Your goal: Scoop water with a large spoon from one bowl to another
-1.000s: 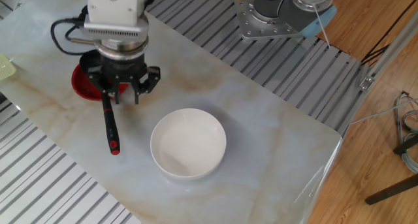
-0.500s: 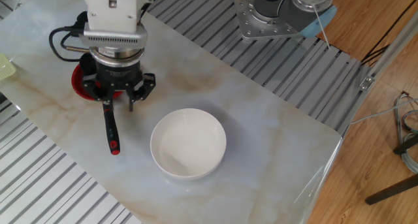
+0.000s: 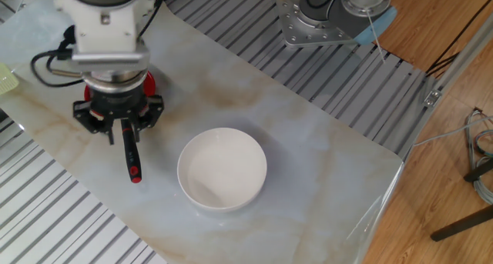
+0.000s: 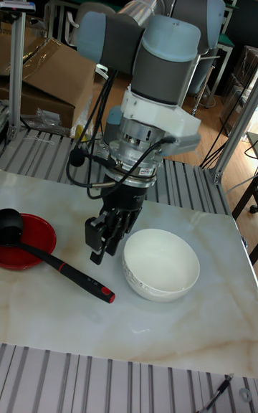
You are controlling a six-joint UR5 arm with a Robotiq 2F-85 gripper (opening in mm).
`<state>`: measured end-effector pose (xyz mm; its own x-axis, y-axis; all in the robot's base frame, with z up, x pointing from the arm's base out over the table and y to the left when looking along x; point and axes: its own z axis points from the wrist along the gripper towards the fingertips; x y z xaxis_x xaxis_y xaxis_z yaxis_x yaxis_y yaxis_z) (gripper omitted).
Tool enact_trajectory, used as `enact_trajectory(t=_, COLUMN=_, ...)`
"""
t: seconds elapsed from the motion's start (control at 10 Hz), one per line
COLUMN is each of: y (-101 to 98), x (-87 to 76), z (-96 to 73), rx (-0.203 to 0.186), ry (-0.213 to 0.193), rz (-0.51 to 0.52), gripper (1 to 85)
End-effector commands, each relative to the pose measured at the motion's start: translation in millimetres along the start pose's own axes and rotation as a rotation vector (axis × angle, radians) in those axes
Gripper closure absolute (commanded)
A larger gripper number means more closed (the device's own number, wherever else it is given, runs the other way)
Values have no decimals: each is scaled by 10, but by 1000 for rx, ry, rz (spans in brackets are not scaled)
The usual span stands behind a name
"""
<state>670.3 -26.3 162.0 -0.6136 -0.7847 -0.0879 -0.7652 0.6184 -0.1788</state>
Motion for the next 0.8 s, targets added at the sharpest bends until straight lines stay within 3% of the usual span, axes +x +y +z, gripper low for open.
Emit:
enact_trajectory(t=0.0, y=-28, x=-26, z=18, rx=-18, ry=0, rz=30, gripper=440)
enact_trajectory(t=0.3, y=-118, x=-25, z=146, rx=-65, ry=-32, rz=-10, gripper=437)
enact_trajectory(t=0.6, y=-230, x=96, z=318, rx=-53, ry=-51, rz=-41, gripper=413)
enact_trajectory(t=0.7, y=-195, x=44, z=313, rx=-67, ry=-71, rz=-31, gripper=377)
